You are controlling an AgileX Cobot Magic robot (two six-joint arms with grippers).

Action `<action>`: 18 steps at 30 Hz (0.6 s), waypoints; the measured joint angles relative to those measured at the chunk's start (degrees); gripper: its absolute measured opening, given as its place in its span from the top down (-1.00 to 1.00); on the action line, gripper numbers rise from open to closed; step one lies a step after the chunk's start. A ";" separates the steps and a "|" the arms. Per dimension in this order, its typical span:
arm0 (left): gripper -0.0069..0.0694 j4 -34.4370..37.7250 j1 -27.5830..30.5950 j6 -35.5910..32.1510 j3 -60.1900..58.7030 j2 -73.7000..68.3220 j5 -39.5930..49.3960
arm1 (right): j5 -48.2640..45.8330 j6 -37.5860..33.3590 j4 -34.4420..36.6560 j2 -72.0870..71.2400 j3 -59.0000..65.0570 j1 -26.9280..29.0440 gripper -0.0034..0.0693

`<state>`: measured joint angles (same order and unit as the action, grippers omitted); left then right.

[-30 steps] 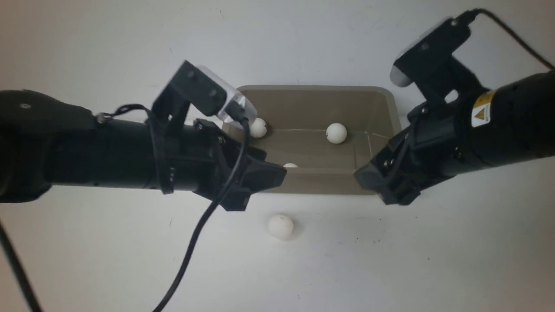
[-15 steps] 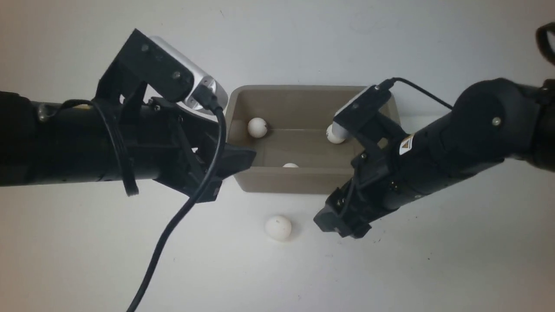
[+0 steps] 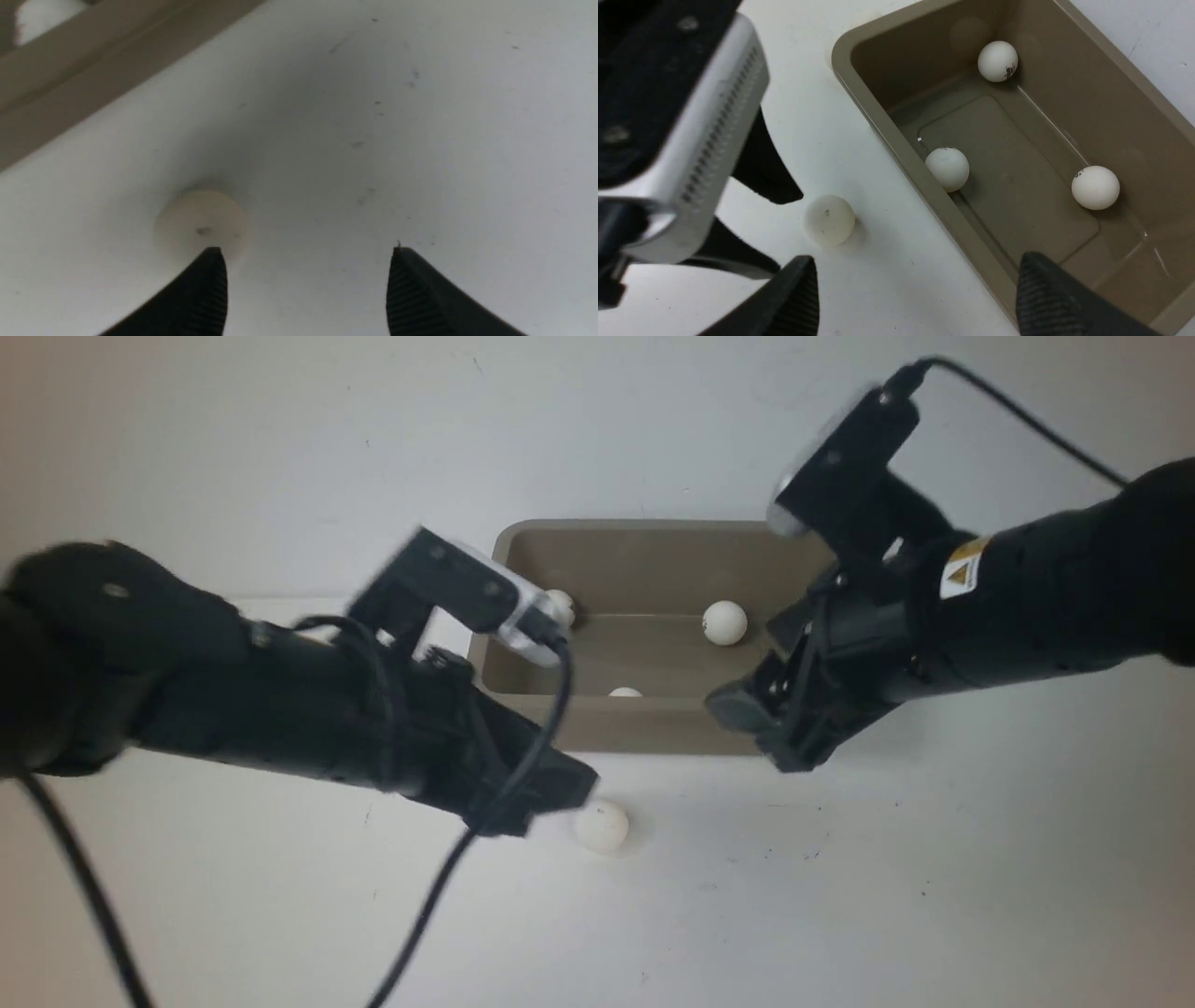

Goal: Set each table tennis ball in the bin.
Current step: Use the left arm to clamp the table tennis ball closest to it

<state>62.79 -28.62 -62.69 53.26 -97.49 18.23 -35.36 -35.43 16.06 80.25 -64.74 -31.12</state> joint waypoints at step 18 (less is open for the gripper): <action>-0.27 6.08 0.00 -0.34 0.06 -2.69 -5.43 | 0.59 -0.04 0.00 0.00 0.00 0.00 -0.51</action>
<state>68.87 -28.62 -63.04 53.33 -100.19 12.80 -34.77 -35.47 16.06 80.25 -64.74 -31.12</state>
